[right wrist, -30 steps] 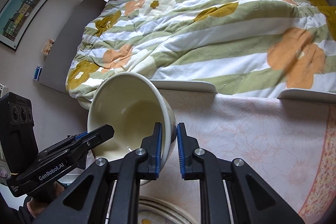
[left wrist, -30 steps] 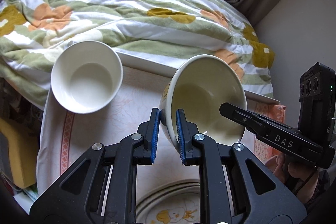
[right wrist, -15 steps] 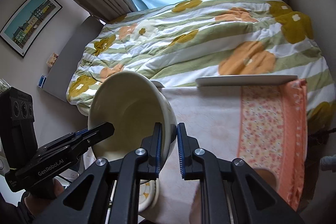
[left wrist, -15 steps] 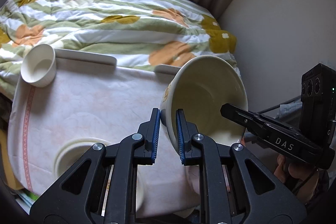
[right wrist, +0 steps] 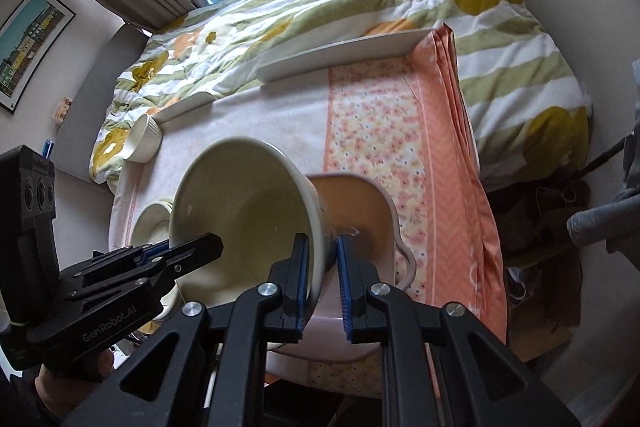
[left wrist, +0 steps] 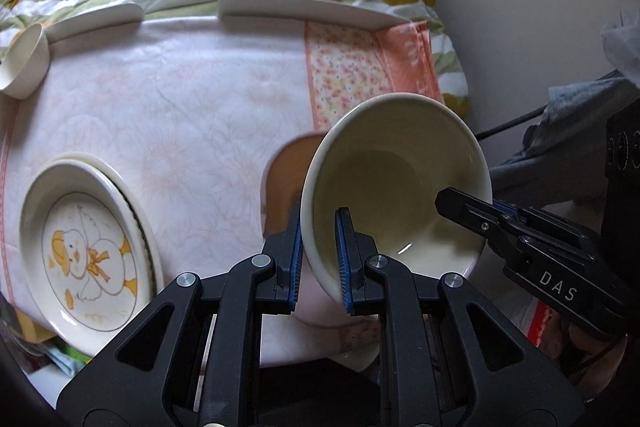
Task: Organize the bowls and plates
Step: 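Carry the cream bowl over the pink basin and lower it in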
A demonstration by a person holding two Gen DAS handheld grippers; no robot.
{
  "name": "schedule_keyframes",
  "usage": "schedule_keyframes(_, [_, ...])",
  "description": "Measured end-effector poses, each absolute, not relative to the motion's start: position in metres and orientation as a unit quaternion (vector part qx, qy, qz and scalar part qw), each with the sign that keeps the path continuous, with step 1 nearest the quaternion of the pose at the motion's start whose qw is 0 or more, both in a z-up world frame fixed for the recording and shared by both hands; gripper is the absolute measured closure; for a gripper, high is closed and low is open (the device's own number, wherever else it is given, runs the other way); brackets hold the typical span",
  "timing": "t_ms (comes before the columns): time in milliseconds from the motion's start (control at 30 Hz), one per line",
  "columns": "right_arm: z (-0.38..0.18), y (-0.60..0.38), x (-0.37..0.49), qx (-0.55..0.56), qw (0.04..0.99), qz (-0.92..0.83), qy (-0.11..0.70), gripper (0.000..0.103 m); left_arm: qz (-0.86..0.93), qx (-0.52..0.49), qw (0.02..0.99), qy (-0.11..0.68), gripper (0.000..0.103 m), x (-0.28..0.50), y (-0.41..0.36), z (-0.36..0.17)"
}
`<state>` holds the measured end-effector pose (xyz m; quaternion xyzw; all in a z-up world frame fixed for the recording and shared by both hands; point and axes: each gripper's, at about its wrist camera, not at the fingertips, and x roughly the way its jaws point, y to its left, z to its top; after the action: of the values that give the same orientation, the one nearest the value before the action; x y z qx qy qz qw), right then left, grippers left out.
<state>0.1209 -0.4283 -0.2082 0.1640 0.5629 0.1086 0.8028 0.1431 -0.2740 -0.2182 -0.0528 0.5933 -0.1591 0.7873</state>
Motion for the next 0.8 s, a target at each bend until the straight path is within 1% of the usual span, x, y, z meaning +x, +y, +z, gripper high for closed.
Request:
schedule_keyframes(167, [-0.232, -0.424, 0.116, 0.127, 0.807, 0.106, 0.567, 0.090, -0.151, -0.016, 0.778, 0.610, 0.090, 0.146, -0.283, -0.242])
schedule_keyframes(267, [-0.241, -0.423, 0.115, 0.116, 0.805, 0.106, 0.572, 0.090, -0.143, 0.018, 0.774, 0.617, 0.090, 0.149, -0.290, -0.253])
schedule_keyframes(367, [-0.248, -0.424, 0.116, 0.119, 0.802, 0.104, 0.576, 0.090, -0.142, 0.027, 0.771, 0.621, 0.090, 0.153, -0.292, -0.260])
schedule_keyframes(633, [-0.253, -0.427, 0.118, 0.127, 0.799, 0.100, 0.580, 0.090, -0.133, 0.092, 0.772, 0.614, 0.090, 0.151, -0.306, -0.266])
schedule_keyframes(800, [-0.254, -0.425, 0.117, 0.121, 0.796, 0.104, 0.583, 0.090, -0.126, 0.129, 0.783, 0.595, 0.090, 0.149, -0.311, -0.263])
